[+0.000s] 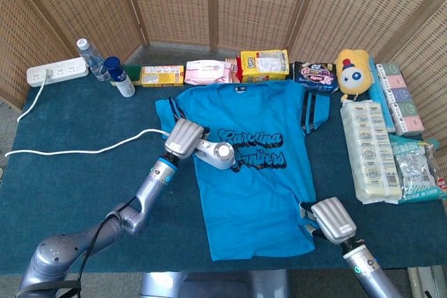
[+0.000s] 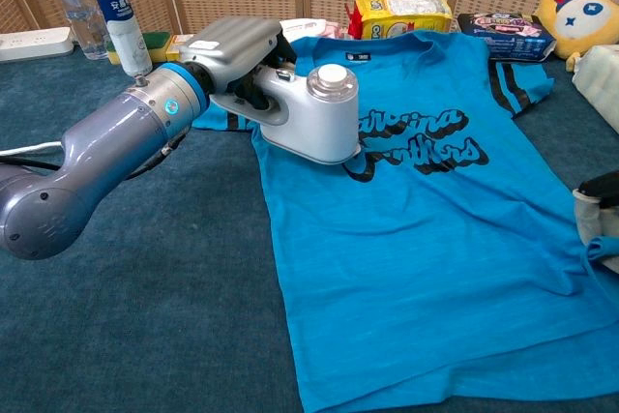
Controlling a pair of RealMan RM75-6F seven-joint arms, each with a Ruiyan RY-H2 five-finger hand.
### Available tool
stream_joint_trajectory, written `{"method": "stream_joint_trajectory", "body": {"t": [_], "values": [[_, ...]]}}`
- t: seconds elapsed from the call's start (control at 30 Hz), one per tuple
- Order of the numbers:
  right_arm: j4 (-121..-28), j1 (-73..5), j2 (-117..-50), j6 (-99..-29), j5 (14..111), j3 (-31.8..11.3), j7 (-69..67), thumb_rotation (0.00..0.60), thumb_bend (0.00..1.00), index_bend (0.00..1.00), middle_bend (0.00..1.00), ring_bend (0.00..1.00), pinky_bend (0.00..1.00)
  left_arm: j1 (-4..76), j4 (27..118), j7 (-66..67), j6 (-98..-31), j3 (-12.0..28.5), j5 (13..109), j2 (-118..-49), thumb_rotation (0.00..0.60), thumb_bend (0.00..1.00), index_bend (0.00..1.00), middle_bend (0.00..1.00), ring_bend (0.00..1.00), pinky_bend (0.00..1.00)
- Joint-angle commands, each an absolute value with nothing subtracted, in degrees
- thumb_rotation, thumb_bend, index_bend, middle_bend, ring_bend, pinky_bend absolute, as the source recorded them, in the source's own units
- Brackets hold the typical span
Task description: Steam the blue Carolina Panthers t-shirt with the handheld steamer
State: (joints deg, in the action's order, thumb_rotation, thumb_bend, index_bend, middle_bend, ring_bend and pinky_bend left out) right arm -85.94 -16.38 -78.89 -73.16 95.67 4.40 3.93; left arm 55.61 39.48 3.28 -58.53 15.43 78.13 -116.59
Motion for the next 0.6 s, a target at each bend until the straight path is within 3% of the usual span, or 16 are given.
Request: {"method": "stream_joint_trajectory", "body": {"t": [0.03,0.6], "values": [[-85.95,-16.38,-78.82,-73.13,95.62,4.4,3.83,0.6,0.52,0.71,0.69,0.76,0.83,56.41,36.61,5.39,-57.48,16.95,76.08,-118.68,0.6,0.32,0.77,0.8,0.72,0.79],[-84.93,-15.88,-78.03,-73.73,95.22,4.47,2.14,0.6,0.52,0.71,0.69,0.76,0.84,60.67,29.59,10.04,-54.62,19.45,72.72,-125.21,0.6,0.31,0.77,0.81,0.72,0.79]]}}
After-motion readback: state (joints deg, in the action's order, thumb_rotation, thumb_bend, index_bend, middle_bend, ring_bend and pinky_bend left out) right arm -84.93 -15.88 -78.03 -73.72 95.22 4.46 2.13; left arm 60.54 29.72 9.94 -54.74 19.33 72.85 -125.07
